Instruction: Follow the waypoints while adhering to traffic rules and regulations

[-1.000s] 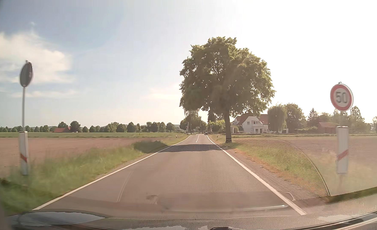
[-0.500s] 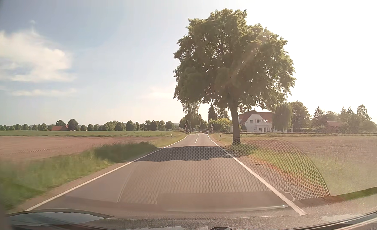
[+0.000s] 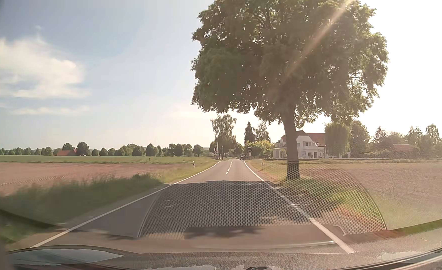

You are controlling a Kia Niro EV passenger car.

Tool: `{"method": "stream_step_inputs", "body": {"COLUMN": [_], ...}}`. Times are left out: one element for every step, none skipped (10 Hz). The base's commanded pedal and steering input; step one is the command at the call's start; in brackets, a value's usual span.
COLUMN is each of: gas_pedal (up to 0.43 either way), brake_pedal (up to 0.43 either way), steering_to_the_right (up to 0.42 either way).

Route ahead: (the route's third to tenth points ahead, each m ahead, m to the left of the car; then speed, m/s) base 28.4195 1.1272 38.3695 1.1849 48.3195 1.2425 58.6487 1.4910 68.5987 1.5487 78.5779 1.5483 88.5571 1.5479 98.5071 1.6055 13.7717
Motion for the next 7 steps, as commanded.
{"method": "stream_step_inputs", "body": {"gas_pedal": [0.118,0.118,0.118,0.118,0.110,0.110,0.098], "brake_pedal": [0.000,0.000,0.000,0.000,0.000,0.000,0.000], "steering_to_the_right": [0.000,0.000,0.000,0.000,0.000,0.000,0.000]}}
